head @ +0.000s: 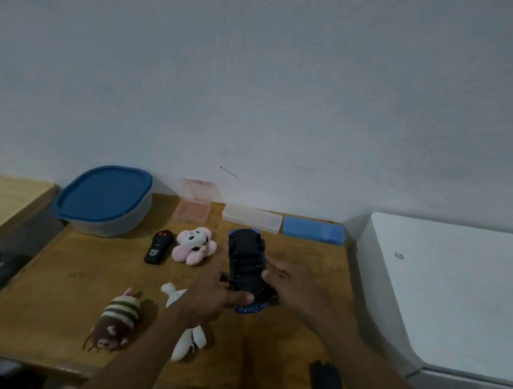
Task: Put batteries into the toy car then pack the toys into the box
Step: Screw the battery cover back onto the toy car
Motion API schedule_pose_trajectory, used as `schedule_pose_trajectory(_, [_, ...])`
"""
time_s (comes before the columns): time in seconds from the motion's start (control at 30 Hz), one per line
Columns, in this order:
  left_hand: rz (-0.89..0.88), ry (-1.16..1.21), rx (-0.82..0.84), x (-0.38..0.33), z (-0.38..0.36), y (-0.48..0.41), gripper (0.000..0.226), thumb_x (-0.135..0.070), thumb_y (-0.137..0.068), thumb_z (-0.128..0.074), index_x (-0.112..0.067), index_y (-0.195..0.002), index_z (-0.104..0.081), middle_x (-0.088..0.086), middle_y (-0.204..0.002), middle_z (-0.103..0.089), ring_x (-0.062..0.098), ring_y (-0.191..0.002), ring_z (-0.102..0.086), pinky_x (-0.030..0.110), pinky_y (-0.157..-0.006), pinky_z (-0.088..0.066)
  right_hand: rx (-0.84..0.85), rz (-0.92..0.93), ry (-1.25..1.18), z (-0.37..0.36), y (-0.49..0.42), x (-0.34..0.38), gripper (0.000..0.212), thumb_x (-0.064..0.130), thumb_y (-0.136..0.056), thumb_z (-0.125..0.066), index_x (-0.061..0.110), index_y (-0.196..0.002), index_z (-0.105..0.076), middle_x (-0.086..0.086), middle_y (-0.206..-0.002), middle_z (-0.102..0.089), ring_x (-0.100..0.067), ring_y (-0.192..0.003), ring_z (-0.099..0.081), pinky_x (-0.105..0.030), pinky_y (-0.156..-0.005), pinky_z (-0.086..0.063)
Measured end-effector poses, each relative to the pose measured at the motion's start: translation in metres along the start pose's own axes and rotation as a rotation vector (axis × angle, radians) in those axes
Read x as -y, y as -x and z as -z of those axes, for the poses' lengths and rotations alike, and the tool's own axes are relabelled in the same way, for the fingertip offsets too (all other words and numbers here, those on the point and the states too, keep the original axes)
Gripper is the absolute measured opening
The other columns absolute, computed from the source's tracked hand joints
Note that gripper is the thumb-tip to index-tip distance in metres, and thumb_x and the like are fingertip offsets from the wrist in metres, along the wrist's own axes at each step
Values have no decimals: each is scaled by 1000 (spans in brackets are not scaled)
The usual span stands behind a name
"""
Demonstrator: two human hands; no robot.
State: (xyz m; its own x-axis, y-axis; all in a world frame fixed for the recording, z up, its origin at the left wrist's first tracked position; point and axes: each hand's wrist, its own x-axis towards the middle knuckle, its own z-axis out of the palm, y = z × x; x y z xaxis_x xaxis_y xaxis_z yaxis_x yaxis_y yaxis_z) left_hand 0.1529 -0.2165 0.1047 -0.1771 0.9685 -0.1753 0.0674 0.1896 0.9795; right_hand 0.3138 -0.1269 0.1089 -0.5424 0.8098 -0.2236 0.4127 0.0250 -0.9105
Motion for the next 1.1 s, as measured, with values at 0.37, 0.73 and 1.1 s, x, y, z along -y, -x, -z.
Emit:
schedule_pose_trajectory(0.37, [46,-68,45,25,66,-83,99,-6,-69,-81,-74,-117,-28,-3,-123,-61,18,-115,-57,45,-93,-53,-102,-85,128,-28,-94,-2,28,31,-98,-48,27,-122,-61,2,-113,-65,-10,-94,-63,-31,-79,-56])
schedule_pose_trajectory(0.73, [80,-65,166,36,125,-149,93,0,-75,-77,-66,-120,-30,-6,-111,-62,15,-107,-60,23,-80,-54,-155,-157,750,-52,-163,-26,24,19,-92,-56,22,-114,-67,-3,-115,-66,-18,-100,-60,-28,-89,-48])
schedule_pose_trajectory(1.1, [69,-60,223,42,129,-163,115,2,-76,-76,-42,-150,0,-14,-120,-63,-4,-104,-60,19,-82,-55,-182,-137,704,-67,-161,-45,28,14,-92,-57,23,-118,-63,3,-119,-65,-9,-104,-57,-22,-91,-46])
